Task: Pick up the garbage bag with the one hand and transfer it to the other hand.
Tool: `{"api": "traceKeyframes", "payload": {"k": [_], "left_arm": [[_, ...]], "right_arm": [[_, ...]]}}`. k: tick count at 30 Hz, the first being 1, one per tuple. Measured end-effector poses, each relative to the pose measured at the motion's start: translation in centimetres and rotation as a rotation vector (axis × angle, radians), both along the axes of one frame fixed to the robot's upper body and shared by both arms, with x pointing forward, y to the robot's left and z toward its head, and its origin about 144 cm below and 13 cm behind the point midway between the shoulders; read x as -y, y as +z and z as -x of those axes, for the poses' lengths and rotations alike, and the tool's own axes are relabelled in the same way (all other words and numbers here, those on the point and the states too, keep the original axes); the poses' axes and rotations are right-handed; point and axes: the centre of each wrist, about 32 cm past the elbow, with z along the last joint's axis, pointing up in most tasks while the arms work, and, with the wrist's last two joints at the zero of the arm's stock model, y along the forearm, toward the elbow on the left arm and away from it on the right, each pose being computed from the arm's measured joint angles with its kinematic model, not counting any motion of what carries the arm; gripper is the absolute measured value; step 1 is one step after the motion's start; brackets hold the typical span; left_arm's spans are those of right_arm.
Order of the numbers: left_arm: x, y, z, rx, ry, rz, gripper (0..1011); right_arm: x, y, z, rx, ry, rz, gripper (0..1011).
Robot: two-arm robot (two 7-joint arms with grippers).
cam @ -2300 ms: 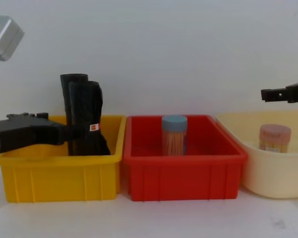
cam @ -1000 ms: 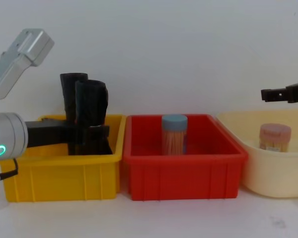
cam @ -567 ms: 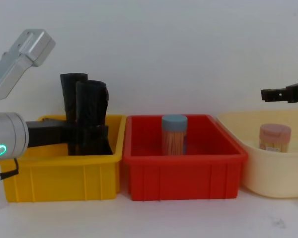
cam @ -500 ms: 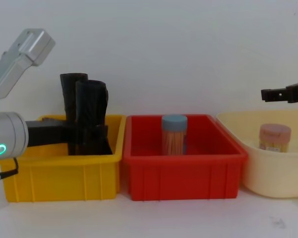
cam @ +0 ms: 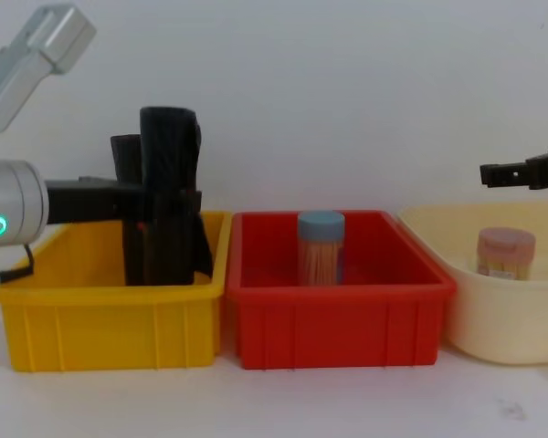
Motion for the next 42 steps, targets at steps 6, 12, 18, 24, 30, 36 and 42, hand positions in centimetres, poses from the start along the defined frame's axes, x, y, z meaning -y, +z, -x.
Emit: {"api": "traceKeyframes", "payload": {"k": [6,12,18,24,30,36,42], "left_arm": [[0.0,1.5,-0.7,0.007,-0.057,0.013,482],[0.0,2.9,-1.8,-0.001,-0.128,0.019,482],[0.3,4.4,-3.4,-0.01,-0.215,0.016,482],[0.7,6.5,-5.8,-0.012,-0.307,0.0,482],[1.2,8.4,-8.0,-0.003,-0.369,-0.024,482],[1.6,9.9,-9.7,0.002,-0.423,-0.05,482],[2.3,10.7,-11.0,-0.003,-0.468,-0.069,482]], "right_arm": [[0.0,0.0,0.0,0.0,0.0,0.0,999],[0.0,0.0,0.0,0.0,0.0,0.0,999],[0.0,0.0,0.0,0.0,0.0,0.0,999],[0.0,0.0,0.0,0.0,0.0,0.0,999],[0.0,0.0,0.0,0.0,0.0,0.0,999],[0.0,0.0,0.0,0.0,0.0,0.0,999],[0.0,0.0,0.0,0.0,0.0,0.0,999]]}}
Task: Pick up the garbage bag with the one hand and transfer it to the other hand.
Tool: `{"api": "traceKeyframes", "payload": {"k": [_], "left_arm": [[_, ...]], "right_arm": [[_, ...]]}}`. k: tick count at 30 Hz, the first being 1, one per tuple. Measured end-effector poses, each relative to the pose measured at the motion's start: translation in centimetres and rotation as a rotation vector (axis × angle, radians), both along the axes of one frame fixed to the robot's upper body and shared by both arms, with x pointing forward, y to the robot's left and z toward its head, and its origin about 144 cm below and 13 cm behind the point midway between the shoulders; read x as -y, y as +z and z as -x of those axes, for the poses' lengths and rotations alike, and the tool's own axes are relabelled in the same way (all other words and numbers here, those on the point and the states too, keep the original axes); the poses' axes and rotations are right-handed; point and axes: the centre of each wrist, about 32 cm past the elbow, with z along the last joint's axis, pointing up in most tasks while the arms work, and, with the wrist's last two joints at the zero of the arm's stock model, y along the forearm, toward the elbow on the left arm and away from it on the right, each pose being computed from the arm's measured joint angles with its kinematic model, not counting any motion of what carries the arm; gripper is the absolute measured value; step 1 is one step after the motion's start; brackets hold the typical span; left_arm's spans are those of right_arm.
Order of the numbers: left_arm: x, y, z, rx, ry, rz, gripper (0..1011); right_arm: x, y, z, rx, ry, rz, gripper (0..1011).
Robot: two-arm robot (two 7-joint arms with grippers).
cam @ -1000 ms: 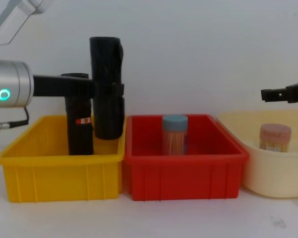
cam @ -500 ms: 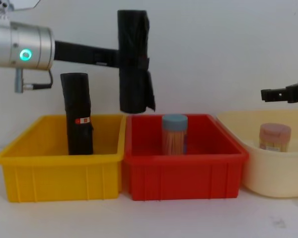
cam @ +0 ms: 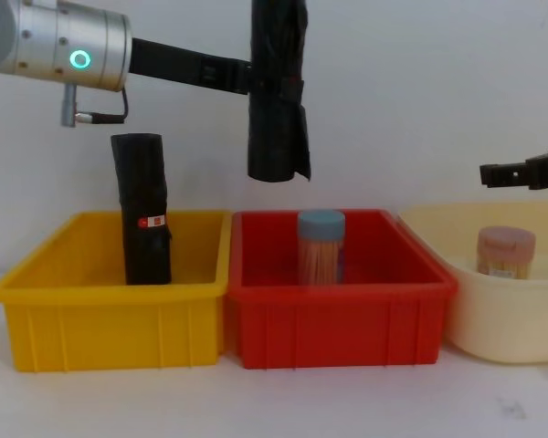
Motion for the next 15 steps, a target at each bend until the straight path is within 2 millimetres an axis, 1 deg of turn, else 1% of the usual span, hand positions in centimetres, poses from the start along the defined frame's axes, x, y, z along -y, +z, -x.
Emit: {"api": "traceKeyframes", "payload": {"k": [5,15], "left_arm": [[0.6,0.2,-0.7,-0.014,-0.037,-0.013,482],[1.8,-0.2,-1.4,-0.042,-0.089,-0.022,482]], "right_arm": [[0.0,0.0,0.0,0.0,0.0,0.0,999],[0.0,0.0,0.0,0.0,0.0,0.0,999]]}}
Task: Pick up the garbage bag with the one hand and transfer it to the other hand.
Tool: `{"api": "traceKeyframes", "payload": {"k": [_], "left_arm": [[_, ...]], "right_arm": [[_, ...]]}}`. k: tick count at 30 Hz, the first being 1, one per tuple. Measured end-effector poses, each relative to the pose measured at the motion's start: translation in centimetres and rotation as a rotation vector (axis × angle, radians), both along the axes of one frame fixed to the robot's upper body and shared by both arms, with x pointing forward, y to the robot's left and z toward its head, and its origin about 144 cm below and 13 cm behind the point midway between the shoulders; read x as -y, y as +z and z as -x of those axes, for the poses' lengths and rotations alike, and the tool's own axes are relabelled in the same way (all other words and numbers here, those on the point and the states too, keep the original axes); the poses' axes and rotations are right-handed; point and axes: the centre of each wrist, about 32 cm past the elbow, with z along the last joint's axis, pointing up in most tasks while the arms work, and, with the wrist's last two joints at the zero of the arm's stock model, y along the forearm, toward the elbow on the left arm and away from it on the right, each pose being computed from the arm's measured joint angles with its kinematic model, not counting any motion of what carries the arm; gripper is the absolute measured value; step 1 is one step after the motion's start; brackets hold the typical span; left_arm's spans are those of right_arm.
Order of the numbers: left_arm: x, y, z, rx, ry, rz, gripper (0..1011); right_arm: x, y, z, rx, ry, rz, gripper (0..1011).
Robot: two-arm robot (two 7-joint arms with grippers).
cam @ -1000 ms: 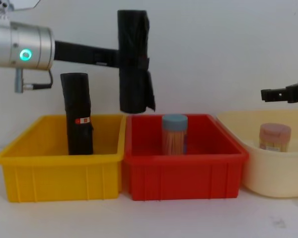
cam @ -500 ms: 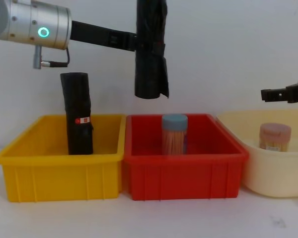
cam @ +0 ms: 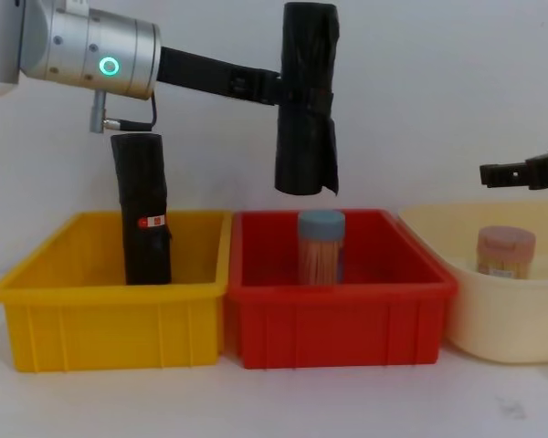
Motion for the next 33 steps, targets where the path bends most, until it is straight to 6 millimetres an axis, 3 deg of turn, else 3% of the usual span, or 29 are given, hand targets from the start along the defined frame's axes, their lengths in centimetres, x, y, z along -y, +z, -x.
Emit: {"api": "traceKeyframes", "payload": {"k": [12,33], "left_arm": [[0.6,-0.2,-0.3,-0.015,-0.026,-0.002,482],[0.9,-0.3,-0.4,-0.024,-0.04,-0.004,482]], "right_arm": [[0.1,0.4,0.1,0.002,0.051,-0.017,999],[0.4,1.9,1.1,-0.058,0.299,-0.075,999]]}}
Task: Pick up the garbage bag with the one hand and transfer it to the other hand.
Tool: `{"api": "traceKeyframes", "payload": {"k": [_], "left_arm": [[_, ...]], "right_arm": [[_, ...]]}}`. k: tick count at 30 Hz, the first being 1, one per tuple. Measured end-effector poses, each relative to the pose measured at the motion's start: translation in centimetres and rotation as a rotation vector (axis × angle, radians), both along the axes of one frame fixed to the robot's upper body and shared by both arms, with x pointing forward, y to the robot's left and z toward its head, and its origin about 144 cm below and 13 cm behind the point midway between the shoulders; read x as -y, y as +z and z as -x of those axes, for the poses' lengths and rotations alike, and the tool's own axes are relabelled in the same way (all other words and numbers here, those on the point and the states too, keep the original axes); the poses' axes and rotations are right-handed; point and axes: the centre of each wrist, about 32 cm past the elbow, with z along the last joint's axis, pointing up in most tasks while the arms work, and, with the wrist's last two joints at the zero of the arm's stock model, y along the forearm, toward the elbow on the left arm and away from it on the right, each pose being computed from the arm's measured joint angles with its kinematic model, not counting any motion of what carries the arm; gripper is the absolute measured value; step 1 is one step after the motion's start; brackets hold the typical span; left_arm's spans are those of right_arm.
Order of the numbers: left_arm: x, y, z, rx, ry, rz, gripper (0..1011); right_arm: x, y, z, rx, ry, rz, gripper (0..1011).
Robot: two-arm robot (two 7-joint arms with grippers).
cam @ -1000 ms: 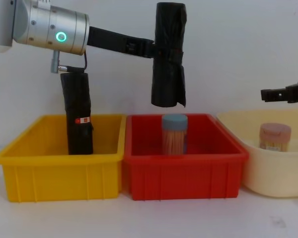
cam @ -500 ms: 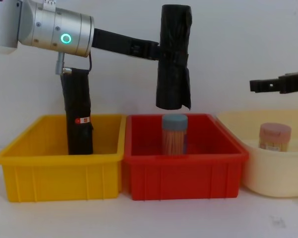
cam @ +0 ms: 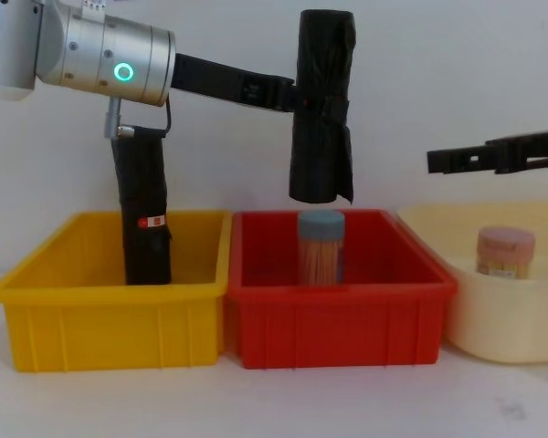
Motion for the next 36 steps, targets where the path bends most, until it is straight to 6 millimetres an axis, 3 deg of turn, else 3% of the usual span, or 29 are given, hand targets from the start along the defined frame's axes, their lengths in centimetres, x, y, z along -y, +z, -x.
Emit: {"api": "traceKeyframes", "payload": {"k": [36], "left_arm": [[0.1,0.0,0.0,-0.002,-0.003,-0.001,482]], "right_arm": [[-4.0,-1.3,-3.6,-0.017,0.158,0.029,999]]}}
